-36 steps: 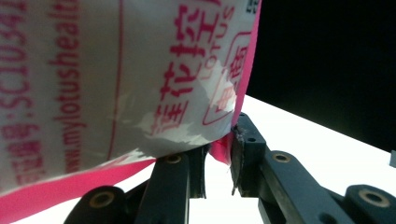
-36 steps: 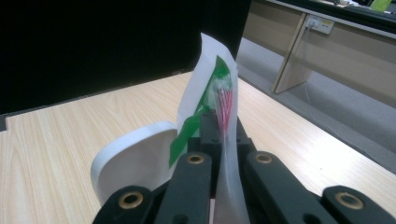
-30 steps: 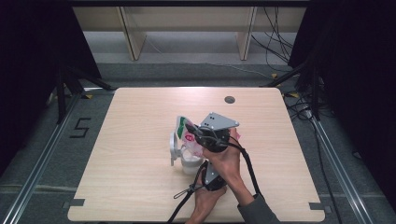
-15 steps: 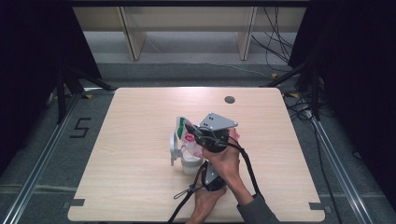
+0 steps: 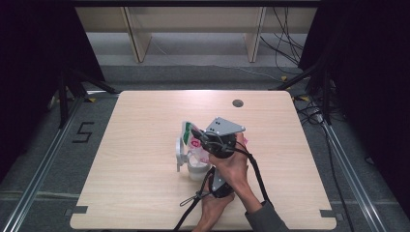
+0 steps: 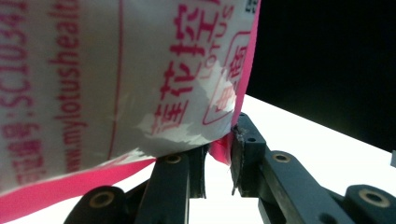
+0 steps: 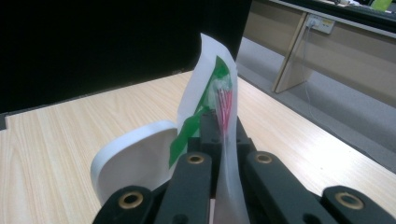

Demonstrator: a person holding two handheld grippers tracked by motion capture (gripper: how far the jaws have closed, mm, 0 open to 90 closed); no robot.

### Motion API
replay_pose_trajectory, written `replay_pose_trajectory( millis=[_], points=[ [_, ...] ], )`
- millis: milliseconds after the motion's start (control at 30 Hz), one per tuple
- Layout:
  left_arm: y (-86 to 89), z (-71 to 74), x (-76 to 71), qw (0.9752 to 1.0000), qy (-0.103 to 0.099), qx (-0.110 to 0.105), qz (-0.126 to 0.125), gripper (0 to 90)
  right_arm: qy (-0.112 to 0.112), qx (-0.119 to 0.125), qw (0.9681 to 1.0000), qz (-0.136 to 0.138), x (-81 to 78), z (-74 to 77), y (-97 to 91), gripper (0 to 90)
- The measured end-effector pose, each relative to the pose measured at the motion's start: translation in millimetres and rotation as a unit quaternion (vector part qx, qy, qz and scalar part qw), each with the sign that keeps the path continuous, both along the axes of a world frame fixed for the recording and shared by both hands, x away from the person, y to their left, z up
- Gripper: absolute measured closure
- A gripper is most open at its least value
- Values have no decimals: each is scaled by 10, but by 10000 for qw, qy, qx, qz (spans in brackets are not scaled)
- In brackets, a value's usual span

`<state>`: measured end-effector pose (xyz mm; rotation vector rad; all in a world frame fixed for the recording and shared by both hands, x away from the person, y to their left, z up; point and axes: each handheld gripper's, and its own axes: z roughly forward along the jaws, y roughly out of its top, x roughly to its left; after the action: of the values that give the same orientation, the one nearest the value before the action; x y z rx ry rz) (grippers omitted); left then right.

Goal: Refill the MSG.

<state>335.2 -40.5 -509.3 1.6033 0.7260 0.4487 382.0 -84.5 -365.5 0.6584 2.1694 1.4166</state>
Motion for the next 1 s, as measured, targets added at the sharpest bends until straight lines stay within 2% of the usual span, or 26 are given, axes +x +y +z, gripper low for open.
replay_pose_trajectory(
  millis=[33,67,100,133,200,267,467,500,533,567,600,800,900,933,1000],
  points=[
    [11,2,1,10000,-20,81,-2,769,102,3,9999,14,-5,6,-8,900],
    [-16,2,-4,9999,3,-123,27,769,135,36,9999,52,-6,9,-9,900],
    [-16,6,-3,9999,-11,-120,27,769,-27,20,10000,40,-7,22,-14,900],
    [-17,7,-5,9999,-22,-115,32,769,-27,20,10000,40,-7,22,-14,900],
    [6,4,-2,10000,-15,49,-17,769,-19,0,10000,30,-5,23,-15,900],
    [5,-3,1,10000,-15,65,0,769,29,28,10000,36,6,7,-15,900],
    [-4,-1,0,10000,-14,-6,-2,769,42,36,10000,3,3,21,-33,900],
    [-21,-2,1,9999,7,-118,16,769,34,56,10000,-11,-1,15,-23,900],
    [-25,-5,2,9999,7,-112,25,769,-3,31,10000,-16,1,7,-16,900],
    [-24,-7,1,9999,15,-106,24,769,73,-29,10000,14,-3,5,-12,900],
    [-18,-7,0,9999,28,-108,15,769,-34,-28,10000,-16,11,-3,-9,900],
    [-15,4,-3,9999,9,-113,26,769,105,-2,9999,38,-10,7,1,900],
    [-19,15,1,9999,-14,-140,26,769,-4,26,10000,30,-14,26,-10,900],
    [-24,16,3,9999,-17,-149,29,769,76,6,10000,37,-28,30,-7,900],
    [-23,11,1,9999,7,-128,19,769,74,-36,10000,53,-20,25,-4,900]
  ],
)
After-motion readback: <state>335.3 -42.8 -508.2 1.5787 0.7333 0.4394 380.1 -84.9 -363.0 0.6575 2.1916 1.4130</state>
